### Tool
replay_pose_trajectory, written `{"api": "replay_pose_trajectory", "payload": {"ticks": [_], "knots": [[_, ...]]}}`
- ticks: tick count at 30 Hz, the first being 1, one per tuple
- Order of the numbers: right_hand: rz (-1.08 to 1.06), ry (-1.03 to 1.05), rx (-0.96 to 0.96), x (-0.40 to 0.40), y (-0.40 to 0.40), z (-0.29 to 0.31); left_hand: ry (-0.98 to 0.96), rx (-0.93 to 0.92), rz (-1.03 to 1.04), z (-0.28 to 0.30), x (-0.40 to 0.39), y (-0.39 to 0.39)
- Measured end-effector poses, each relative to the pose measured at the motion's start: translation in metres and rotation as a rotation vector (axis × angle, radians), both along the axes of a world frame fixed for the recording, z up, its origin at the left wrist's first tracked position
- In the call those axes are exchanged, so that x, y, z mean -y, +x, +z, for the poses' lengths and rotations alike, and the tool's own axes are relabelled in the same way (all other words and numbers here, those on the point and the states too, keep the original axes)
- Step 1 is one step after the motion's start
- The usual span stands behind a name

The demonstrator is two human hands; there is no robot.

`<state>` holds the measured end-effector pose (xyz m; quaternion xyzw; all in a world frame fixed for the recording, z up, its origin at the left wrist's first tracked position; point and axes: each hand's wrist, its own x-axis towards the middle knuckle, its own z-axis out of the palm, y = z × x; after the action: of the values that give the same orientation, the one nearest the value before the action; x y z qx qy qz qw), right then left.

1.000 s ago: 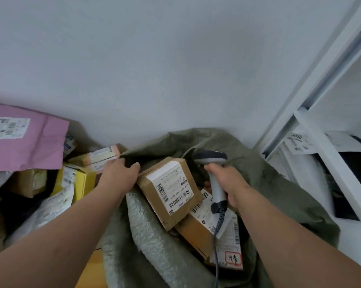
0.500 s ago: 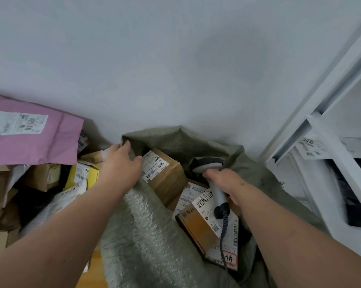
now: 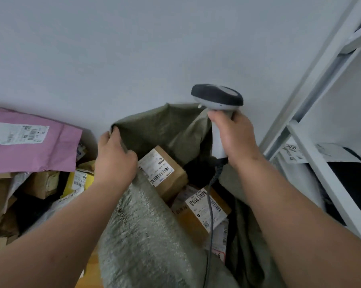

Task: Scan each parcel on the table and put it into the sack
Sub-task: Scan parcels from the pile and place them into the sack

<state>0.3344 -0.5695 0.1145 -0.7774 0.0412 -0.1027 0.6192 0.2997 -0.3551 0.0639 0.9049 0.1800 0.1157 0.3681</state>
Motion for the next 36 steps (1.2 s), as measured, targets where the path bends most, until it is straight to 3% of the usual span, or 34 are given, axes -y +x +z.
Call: {"api": "replay_pose_trajectory", "payload": {"ticks": [5,12,17,21,24,28,36], "knots": [[-0.001,-0.009,0.320,-0.006,-0.013,0.054,0.029,0.019,-0.047,0.008,-0.002,-0.008],[0.083,-0.204,-0.106,-0.005,-0.028,0.008,-0.030,-0.208,0.031,-0.030,-0.033,-0.042],[0.085,-0.144,-0.193,-0.002,-0.058,-0.019,0.012,-0.312,0.088,-0.047,-0.046,-0.064],[0.096,-0.071,-0.236,-0.008,-0.078,-0.027,0.195,-0.426,0.007,-0.049,-0.046,-0.080],[0.112,-0.049,-0.280,-0.016,-0.099,-0.033,0.297,-0.418,-0.066,-0.045,-0.044,-0.090],[0.093,-0.023,-0.370,-0.038,-0.128,-0.047,0.258,-0.368,-0.142,-0.043,-0.060,-0.100],[0.094,0.107,-0.498,-0.141,-0.195,-0.071,0.216,-0.333,-0.087,-0.044,-0.146,-0.163]]}}
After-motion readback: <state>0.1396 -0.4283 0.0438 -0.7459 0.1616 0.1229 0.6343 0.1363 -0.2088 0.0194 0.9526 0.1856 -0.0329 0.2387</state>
